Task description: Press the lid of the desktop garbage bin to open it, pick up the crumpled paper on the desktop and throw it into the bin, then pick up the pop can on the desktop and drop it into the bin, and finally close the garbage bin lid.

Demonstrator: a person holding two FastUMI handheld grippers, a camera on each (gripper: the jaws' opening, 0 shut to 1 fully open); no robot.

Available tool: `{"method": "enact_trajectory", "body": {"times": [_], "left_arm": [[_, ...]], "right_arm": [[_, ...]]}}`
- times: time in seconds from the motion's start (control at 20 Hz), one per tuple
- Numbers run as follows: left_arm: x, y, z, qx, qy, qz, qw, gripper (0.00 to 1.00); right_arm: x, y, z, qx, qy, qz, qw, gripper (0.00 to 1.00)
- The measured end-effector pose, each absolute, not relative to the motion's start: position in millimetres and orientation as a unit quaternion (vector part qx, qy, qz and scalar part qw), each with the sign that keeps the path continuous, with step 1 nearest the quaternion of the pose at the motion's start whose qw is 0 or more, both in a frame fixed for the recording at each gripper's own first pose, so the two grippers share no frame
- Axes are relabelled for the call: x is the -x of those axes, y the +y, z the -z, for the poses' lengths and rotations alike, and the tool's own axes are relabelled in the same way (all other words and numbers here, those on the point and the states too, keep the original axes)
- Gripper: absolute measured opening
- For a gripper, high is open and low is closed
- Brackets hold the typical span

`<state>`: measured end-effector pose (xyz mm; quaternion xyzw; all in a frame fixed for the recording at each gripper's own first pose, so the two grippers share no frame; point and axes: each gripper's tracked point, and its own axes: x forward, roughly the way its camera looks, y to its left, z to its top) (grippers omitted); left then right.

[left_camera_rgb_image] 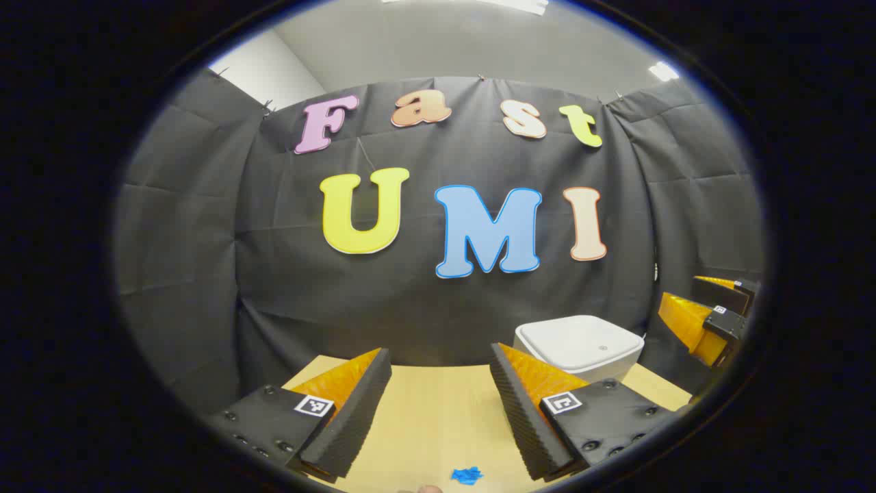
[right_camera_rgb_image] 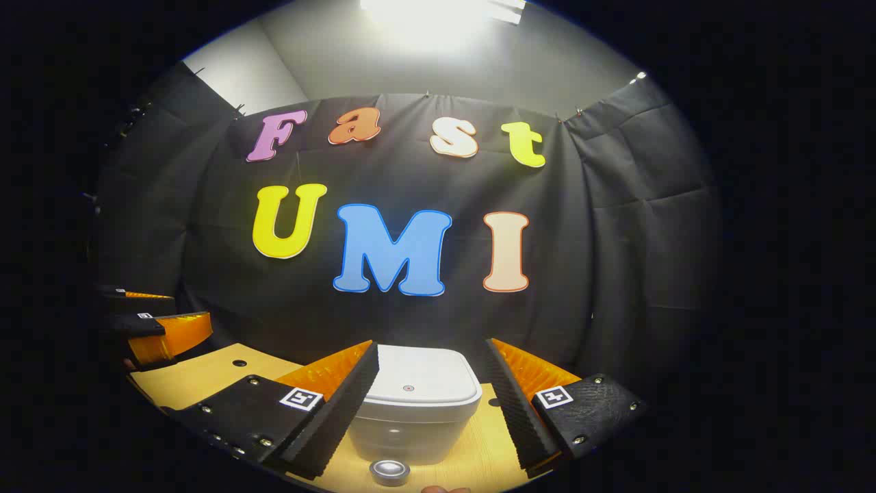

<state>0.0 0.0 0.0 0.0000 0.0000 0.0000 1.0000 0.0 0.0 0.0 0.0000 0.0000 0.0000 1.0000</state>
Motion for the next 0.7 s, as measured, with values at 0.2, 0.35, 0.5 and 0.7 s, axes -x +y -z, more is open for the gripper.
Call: {"method": "enact_trajectory", "body": {"times": [0.2,0.35,0.5,0.7], "left_arm": [[-2,-5,-3,-0.001,0.000,0.004,1.000,0.95],[-3,-6,-4,-0.003,0.001,0.003,1.000,0.95],[-3,-8,-2,0.002,0.003,0.004,1.000,0.95],[-5,-9,-3,0.001,0.003,0.005,1.000,0.95]], "right_arm": [[-4,-5,7,-0.005,0.010,0.001,1.000,1.00],[-5,-8,10,-0.008,0.015,0.003,1.000,0.98],[-5,-10,13,-0.009,0.016,0.004,1.000,0.98],[-6,-11,15,-0.009,0.016,0.003,1.000,0.98]]}}
